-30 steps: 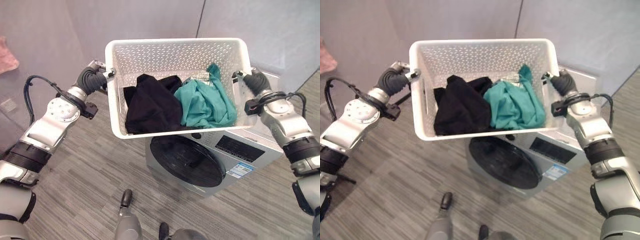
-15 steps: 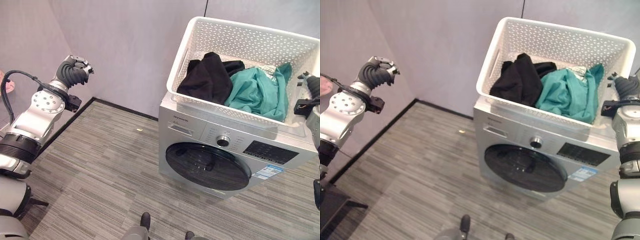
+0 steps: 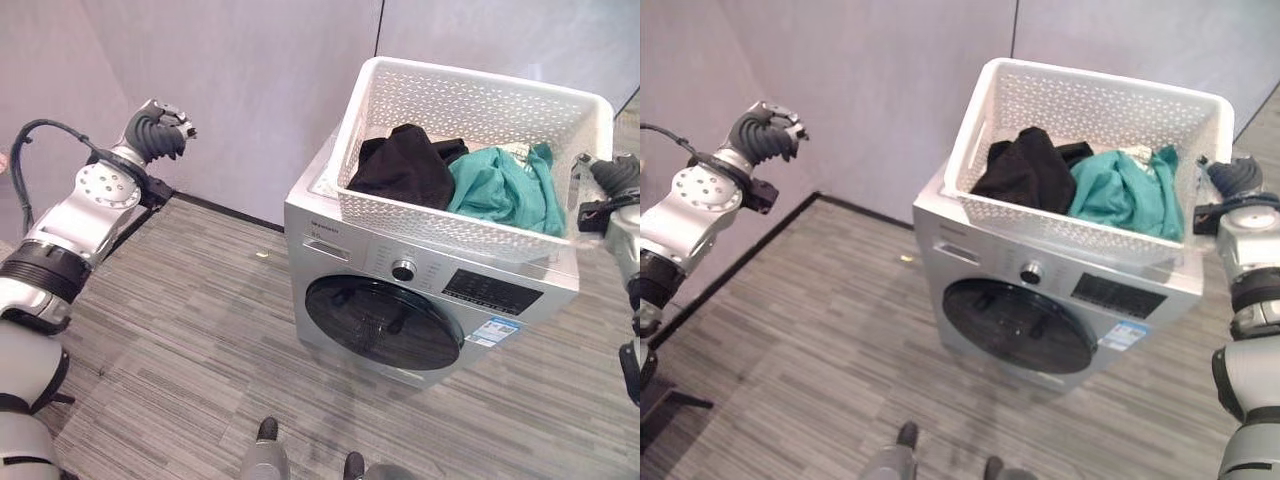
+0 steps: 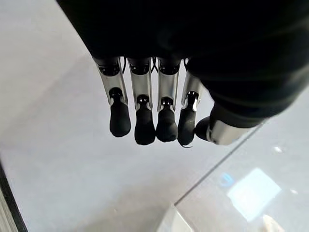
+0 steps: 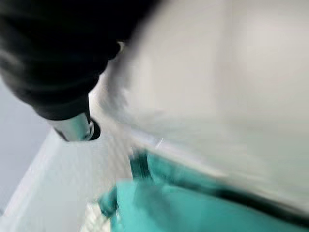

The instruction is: Grab the laundry basket,head to the washer,open it,put in the laundry and shut it.

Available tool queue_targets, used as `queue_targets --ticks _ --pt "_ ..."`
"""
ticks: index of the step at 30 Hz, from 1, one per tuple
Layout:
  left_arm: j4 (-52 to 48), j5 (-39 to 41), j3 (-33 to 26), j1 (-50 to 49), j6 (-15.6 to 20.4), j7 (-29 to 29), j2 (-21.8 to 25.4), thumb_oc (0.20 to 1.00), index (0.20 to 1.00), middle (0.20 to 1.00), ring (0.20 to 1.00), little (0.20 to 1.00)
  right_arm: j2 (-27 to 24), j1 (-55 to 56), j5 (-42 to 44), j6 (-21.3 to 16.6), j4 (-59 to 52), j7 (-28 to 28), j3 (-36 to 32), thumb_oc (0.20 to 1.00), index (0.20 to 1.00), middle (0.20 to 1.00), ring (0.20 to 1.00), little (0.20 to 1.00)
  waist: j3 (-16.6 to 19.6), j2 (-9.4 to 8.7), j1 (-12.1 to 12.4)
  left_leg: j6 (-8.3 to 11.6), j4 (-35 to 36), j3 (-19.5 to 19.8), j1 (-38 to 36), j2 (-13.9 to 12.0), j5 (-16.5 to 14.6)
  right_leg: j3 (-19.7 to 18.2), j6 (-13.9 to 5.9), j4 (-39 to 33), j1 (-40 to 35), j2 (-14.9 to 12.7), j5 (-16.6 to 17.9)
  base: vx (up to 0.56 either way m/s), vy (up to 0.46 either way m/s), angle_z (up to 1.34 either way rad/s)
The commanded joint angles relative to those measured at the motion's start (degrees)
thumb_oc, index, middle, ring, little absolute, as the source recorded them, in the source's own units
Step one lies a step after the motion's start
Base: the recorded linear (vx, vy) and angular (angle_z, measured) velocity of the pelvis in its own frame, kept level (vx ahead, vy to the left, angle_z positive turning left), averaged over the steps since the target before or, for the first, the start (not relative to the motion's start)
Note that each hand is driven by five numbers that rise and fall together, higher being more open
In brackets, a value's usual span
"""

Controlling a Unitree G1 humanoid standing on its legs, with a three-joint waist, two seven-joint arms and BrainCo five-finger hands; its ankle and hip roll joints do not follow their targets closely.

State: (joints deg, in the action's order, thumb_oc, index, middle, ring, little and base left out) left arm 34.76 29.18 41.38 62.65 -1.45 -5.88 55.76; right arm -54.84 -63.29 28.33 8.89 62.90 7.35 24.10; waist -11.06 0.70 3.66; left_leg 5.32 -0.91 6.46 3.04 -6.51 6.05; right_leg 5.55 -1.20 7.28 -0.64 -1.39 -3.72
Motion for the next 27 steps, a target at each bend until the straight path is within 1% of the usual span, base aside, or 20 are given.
queue_targets --ticks 1,2,3,8,11,13,14,15,16,17,18,19,21,22,24,25,26,27 --pt "2.35 0.86 -2.59 5.34 2.51 -2.12 -0.43 0.595 0.595 0.595 0.595 0.595 1.34 -3.01 -1.78 -0.59 1.94 -0.04 3.73 1.000 1.000 1.000 1.000 1.000 0.18 -0.85 1.98 -2.58 -3.40 0.09 3.60 0.23 -5.79 2.43 -3.37 -2.52 -2.04 -5.63 -3.65 0.01 0.048 -0.11" --pt "2.33 0.85 -2.66 5.31 2.50 -2.13 -0.40 0.595 0.595 0.595 0.595 0.595 1.36 -3.15 -1.76 -0.61 2.03 -0.06 3.84 1.000 1.000 1.000 1.000 1.000 0.14 -0.83 1.99 -2.60 -3.31 0.03 3.52 0.23 -5.75 2.38 -3.39 -2.57 -2.07 -5.64 -3.62 0.01 0.082 -0.15" --pt "1.69 1.26 -3.70 4.58 2.70 -2.58 -0.61 1.000 1.000 1.000 1.000 1.000 1.90 -4.15 -1.95 -0.53 4.40 -0.07 3.56 1.000 1.000 1.000 1.000 1.000 0.17 -0.70 2.34 -2.89 -2.52 -0.06 2.97 0.43 -6.01 2.26 -3.64 -3.14 -1.97 -5.92 -3.18 0.01 0.036 -0.12" --pt "1.99 0.25 -4.83 4.89 2.77 -3.43 -1.82 1.000 1.000 1.000 1.000 1.000 2.26 -7.43 -1.80 -0.17 9.46 0.01 3.89 1.000 1.000 1.000 1.000 1.000 0.50 -0.42 2.41 -3.12 -1.34 -0.54 1.94 0.83 -6.27 2.21 -4.07 -5.26 -2.82 -6.35 -2.20 0.00 0.027 0.03" --pt "1.73 -0.41 -6.05 4.27 2.95 -4.27 -2.05 1.000 1.000 1.000 1.000 1.000 2.26 -8.02 -0.85 -0.58 9.52 0.84 2.96 1.000 1.000 1.000 1.000 1.000 0.68 -0.41 2.44 -3.12 -0.62 -0.42 1.55 0.90 -6.18 2.14 -4.16 -5.52 -3.04 -6.43 -2.18 0.00 0.000 0.00" --pt "0.04 -1.66 -9.54 2.32 3.46 -6.04 -2.81 1.000 1.000 1.000 1.000 1.000 1.93 -7.23 0.36 -1.63 7.67 2.47 0.53 1.000 1.000 1.000 1.000 1.000 0.60 -0.53 2.41 -3.15 -0.14 -0.19 1.28 1.02 -6.11 2.09 -4.17 -5.32 -3.07 -6.45 -2.40 -0.01 -0.004 -0.02" --pt "-0.17 -1.75 -9.75 2.04 3.39 -6.07 -2.79 1.000 1.000 1.000 1.000 1.000 1.95 -7.08 0.34 -1.59 7.51 2.54 0.51 1.000 1.000 1.000 1.000 1.000 0.64 -0.50 2.38 -3.15 -0.12 -0.19 1.24 1.02 -6.11 2.09 -4.17 -5.30 -3.09 -6.46 -2.41 0.00 0.000 0.00" --pt "-3.36 -3.07 -13.92 -1.41 4.14 -7.32 -3.05 1.000 1.000 1.000 1.000 1.000 1.25 -5.48 0.45 -2.47 4.80 3.86 -1.80 1.000 1.000 1.000 1.000 1.000 0.56 -0.69 2.48 -3.12 -0.10 -0.07 1.03 1.05 -6.24 2.12 -4.16 -5.24 -3.12 -6.49 -2.45 0.00 0.000 0.00" --pt "-3.86 -3.25 -14.43 -2.12 3.97 -7.37 -3.01 1.000 1.000 1.000 1.000 1.000 1.31 -5.22 0.39 -2.40 4.51 3.96 -1.78 1.000 1.000 1.000 1.000 1.000 0.68 -0.58 2.37 -3.12 -0.10 -0.07 0.98 1.04 -6.25 2.12 -4.16 -5.25 -3.17 -6.48 -2.45 -0.03 -0.036 -0.04" --pt "-7.18 -4.36 -18.83 -6.41 4.71 -8.31 -3.31 1.000 1.000 1.000 1.000 1.000 0.23 -2.96 -0.45 -3.07 1.04 5.38 -4.15 1.000 1.000 1.000 1.000 1.000 0.68 -0.69 2.41 -3.11 -0.11 -0.14 0.76 1.13 -6.47 2.14 -4.20 -5.60 -3.46 -6.52 -2.27 -0.05 -0.031 -0.03" --pt "-9.03 -5.39 -21.09 -8.64 5.14 -8.55 -3.14 1.000 1.000 1.000 1.000 1.000 -0.56 -1.80 -1.04 -3.59 -0.16 5.76 -5.26 1.000 1.000 1.000 1.000 1.000 0.76 -0.74 2.48 -3.13 -0.04 -0.25 0.84 1.18 -6.15 2.17 -4.26 -6.13 -3.42 -6.63 -1.61 -0.03 -0.054 -0.02" --pt "-12.11 -7.15 -24.75 -13.54 5.55 -8.48 -2.46 1.000 1.000 1.000 1.000 1.000 -1.67 0.25 -2.19 -3.88 -2.38 6.03 -6.66 1.000 1.000 1.000 1.000 1.000 1.31 -0.71 2.63 -3.03 0.85 -0.88 -0.38 0.88 -6.71 2.13 -4.56 -7.48 -4.35 -6.74 -1.29 0.00 -0.051 0.00" --pt "-16.31 -8.49 -32.27 -21.97 6.98 -9.12 -1.56 1.000 1.000 1.000 1.000 1.000 -3.00 4.25 -2.93 -5.13 -5.34 6.32 -10.13 1.000 1.000 1.000 1.000 1.000 2.71 -0.52 3.26 -2.94 2.87 -1.87 -2.03 0.96 -6.58 2.09 -5.16 -9.85 -5.62 -7.31 -0.16 0.04 -0.039 -0.22" --pt "-17.00 -8.73 -33.56 -23.32 7.35 -9.30 -1.54 1.000 1.000 1.000 1.000 1.000 -3.10 4.89 -3.06 -5.57 -6.30 6.60 -10.93 1.000 1.000 1.000 1.000 1.000 3.01 -0.42 3.24 -2.91 3.49 -2.10 -2.63 1.05 -6.51 2.17 -5.29 -10.53 -6.21 -7.51 0.07 0.02 -0.009 -0.37" --pt "-15.72 -10.11 -36.47 -24.22 8.73 -11.87 -0.43 1.000 1.000 1.000 1.000 1.000 -3.54 6.56 -3.89 -7.84 -9.89 8.59 -13.27 1.000 1.000 1.000 1.000 1.000 4.07 0.07 3.03 -2.95 4.74 -2.59 -3.57 1.80 -6.47 2.53 -6.02 -11.81 -6.91 -8.45 0.77 0.02 0.011 -0.19" --pt "-15.72 -10.11 -36.45 -24.22 8.73 -11.88 -0.42 1.000 1.000 1.000 1.000 1.000 -3.53 6.64 -3.91 -7.83 -9.94 8.61 -13.33 1.000 1.000 1.000 1.000 1.000 4.08 0.05 3.03 -2.95 4.75 -2.59 -3.58 1.81 -6.47 2.54 -6.02 -11.82 -6.92 -8.45 0.77 0.00 0.024 -0.05" --pt "-15.77 -9.98 -39.02 -25.12 9.32 -13.99 -1.02 1.000 1.000 1.000 1.000 1.000 -2.79 8.76 -3.77 -10.35 -14.89 11.67 -16.55 1.000 1.000 1.000 1.000 1.000 4.25 0.43 2.78 -3.13 4.74 -2.41 -3.32 2.20 -6.05 2.51 -6.03 -11.74 -6.62 -8.74 1.20 0.00 0.000 0.00" --pt "-15.96 -10.03 -38.97 -25.34 9.25 -14.00 -0.98 1.000 1.000 1.000 1.000 1.000 -2.64 9.48 -3.92 -10.19 -15.39 11.82 -17.04 1.000 1.000 1.000 1.000 1.000 4.50 0.28 2.78 -3.08 4.88 -2.33 -3.60 2.17 -6.48 2.57 -6.07 -11.79 -6.89 -8.73 0.79 0.00 0.000 0.00"
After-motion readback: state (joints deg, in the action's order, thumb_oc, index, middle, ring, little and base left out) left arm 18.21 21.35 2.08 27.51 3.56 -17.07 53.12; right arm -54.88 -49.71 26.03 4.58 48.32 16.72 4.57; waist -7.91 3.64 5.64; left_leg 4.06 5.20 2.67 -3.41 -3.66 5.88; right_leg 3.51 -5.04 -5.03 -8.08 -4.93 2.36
